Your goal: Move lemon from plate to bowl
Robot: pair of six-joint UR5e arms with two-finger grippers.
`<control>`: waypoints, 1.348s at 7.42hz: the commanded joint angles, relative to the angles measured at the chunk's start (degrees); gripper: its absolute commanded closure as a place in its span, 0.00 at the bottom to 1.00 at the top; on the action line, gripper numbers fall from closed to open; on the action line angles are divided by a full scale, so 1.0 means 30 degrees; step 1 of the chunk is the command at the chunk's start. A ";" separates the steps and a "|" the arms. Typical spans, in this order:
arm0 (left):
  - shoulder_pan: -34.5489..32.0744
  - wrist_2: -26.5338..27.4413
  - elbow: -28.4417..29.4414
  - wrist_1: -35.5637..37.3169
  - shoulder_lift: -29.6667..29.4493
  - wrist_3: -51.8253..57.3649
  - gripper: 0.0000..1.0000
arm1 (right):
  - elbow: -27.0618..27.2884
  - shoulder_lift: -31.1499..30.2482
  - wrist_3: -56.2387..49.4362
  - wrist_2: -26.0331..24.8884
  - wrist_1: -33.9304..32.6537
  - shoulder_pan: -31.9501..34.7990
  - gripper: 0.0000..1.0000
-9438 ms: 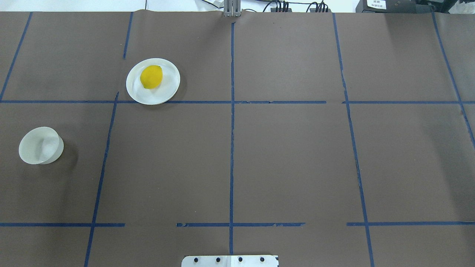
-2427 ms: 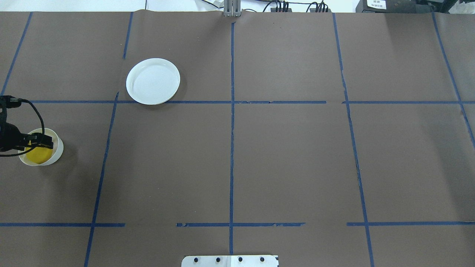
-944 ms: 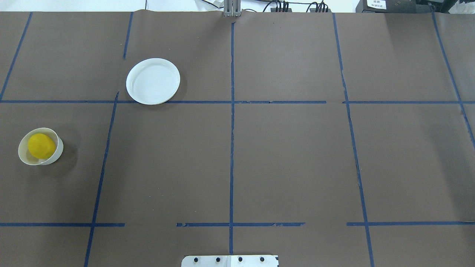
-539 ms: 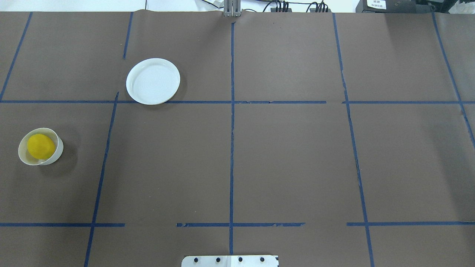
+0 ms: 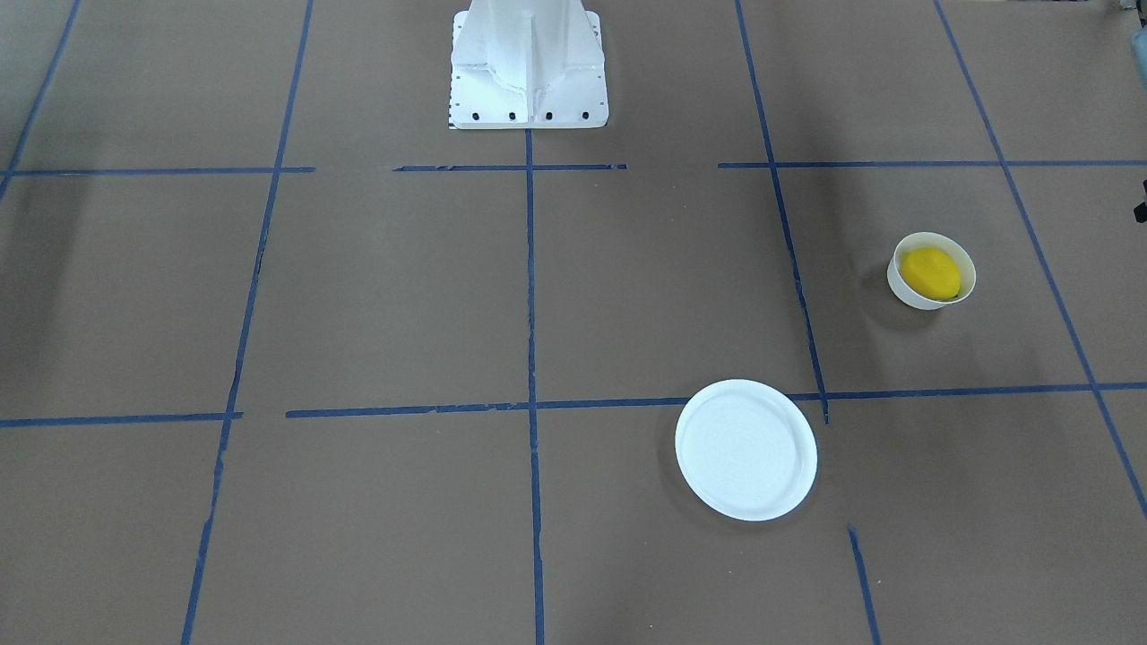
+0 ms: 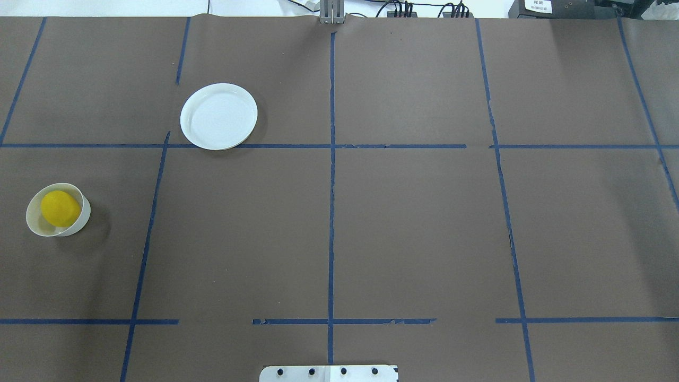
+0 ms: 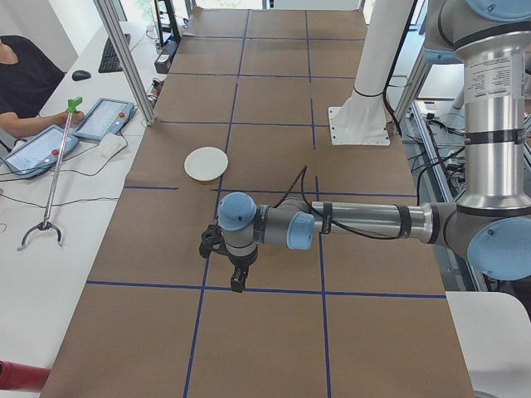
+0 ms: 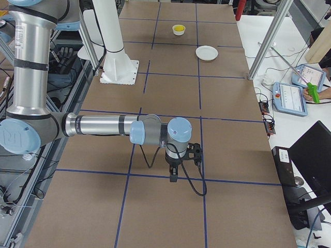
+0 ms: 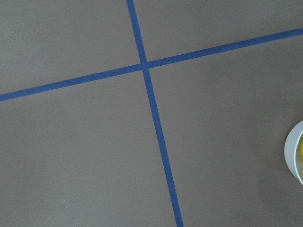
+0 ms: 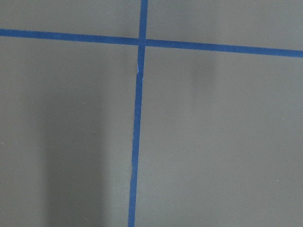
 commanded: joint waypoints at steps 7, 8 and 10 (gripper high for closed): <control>-0.1528 -0.0120 0.0229 0.4127 -0.1169 0.3184 0.00 | 0.0001 0.0000 0.0000 0.0001 0.0000 0.0000 0.00; -0.1587 -0.0120 0.0171 0.4127 -0.1053 0.3184 0.00 | 0.0001 0.0000 0.0000 0.0001 0.0000 0.0000 0.00; -0.2052 -0.0672 0.0200 0.4127 -0.0877 0.3185 0.00 | 0.0001 0.0000 0.0000 0.0001 0.0000 0.0000 0.00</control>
